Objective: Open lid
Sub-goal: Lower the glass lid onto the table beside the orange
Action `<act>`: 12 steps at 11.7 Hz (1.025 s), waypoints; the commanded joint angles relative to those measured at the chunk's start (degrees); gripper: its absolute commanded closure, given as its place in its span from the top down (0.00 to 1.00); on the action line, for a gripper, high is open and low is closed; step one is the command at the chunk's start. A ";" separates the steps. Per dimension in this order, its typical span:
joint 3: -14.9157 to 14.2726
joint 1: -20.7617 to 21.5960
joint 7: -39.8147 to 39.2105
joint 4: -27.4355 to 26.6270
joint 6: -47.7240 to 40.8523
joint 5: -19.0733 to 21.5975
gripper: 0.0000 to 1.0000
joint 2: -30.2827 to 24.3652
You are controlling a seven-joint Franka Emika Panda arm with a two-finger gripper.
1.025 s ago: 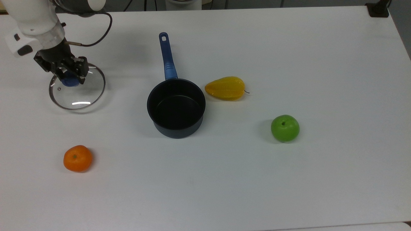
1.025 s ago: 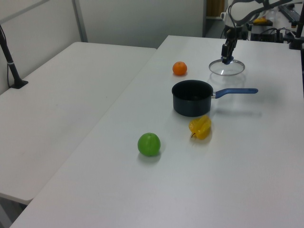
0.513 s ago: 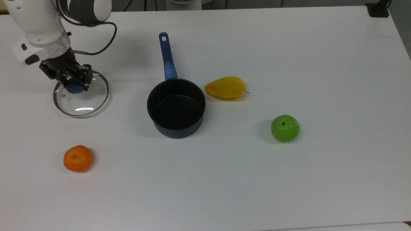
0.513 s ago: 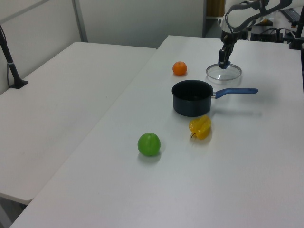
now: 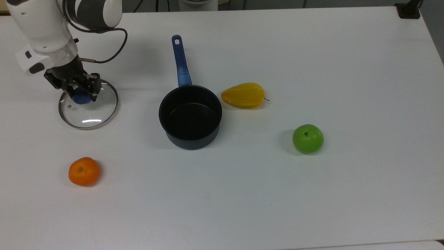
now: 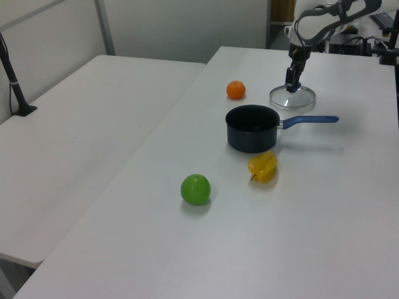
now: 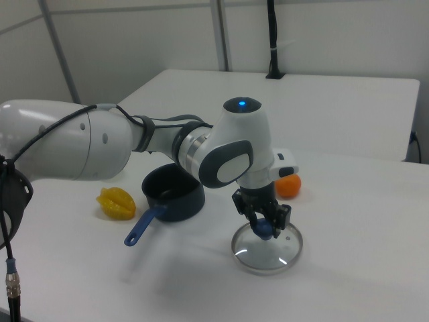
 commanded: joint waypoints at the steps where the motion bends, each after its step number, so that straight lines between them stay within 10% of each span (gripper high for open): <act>1: -0.42 0.77 -0.40 -1.32 1.63 0.31 0.43 -0.25; 6: -0.42 1.30 -0.40 -1.32 1.54 0.22 0.51 0.10; 12: -0.42 1.12 -0.14 -0.97 0.49 0.23 1.00 -0.78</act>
